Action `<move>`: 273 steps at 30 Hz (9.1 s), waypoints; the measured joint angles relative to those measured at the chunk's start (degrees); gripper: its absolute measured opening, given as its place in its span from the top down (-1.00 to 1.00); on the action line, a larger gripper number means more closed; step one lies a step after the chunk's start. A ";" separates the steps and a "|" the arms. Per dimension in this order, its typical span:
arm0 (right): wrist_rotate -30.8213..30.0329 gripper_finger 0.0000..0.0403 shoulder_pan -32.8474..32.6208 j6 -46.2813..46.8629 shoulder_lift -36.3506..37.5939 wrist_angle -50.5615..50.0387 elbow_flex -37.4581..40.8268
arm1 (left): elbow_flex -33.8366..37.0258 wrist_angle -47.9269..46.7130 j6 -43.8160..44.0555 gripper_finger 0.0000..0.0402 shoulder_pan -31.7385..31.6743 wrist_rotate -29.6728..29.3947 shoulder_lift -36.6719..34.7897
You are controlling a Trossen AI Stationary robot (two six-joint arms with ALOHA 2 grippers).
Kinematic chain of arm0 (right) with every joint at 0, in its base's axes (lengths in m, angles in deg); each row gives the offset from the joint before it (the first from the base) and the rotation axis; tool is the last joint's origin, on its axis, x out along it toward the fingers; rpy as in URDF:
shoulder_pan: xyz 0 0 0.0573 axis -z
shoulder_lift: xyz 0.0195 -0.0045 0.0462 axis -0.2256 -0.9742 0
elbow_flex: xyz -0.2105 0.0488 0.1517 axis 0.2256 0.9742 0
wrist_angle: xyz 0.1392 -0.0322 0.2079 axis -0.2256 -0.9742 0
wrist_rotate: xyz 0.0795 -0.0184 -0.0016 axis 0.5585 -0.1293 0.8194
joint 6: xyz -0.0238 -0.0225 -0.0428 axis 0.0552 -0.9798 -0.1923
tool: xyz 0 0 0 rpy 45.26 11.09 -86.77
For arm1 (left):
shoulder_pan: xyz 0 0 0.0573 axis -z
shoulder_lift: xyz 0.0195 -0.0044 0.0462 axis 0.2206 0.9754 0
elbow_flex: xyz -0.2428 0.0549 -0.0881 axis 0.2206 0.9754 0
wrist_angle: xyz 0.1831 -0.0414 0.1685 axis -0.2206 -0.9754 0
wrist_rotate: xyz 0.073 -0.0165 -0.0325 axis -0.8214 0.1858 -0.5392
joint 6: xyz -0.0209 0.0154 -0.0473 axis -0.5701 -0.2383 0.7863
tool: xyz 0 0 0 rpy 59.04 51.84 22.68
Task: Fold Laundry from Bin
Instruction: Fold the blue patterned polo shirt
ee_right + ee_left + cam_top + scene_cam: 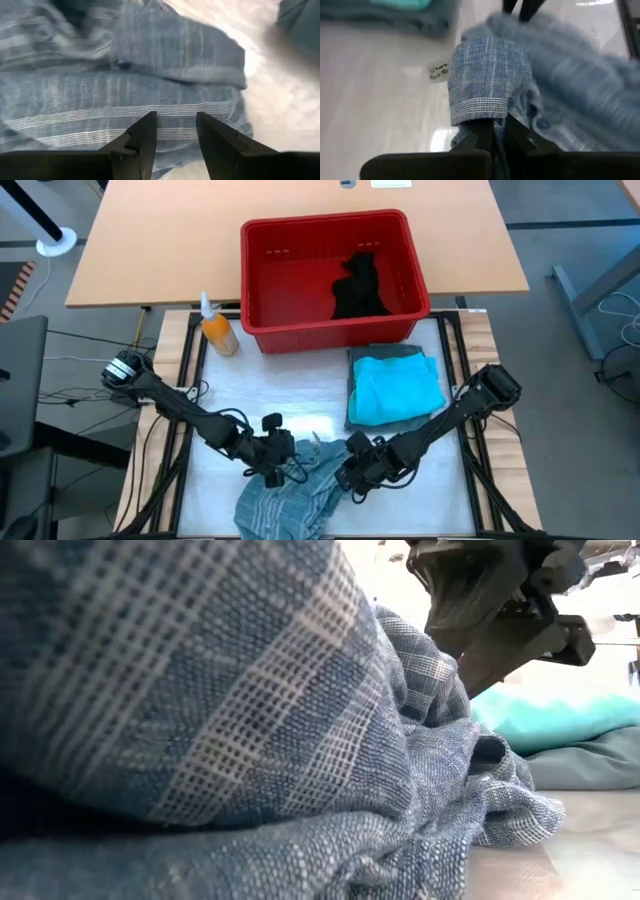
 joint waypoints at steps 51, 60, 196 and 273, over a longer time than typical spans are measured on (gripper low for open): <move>7.70 -0.27 11.32 -27.87 -4.22 24.55 7.52 | -6.92 -29.55 18.11 1.00 4.99 -5.44 -0.17; 9.44 -0.03 11.87 -28.76 -7.61 23.85 7.45 | -5.92 -30.13 21.17 1.00 4.90 -4.94 -0.11; 20.74 0.68 10.06 -34.86 -10.90 31.81 -4.83 | 7.47 8.09 5.65 -0.15 11.66 -3.66 -1.25; 4.60 0.43 -2.29 -34.79 -12.72 20.88 -4.76 | -9.95 6.54 -11.77 -0.17 -5.19 24.66 18.05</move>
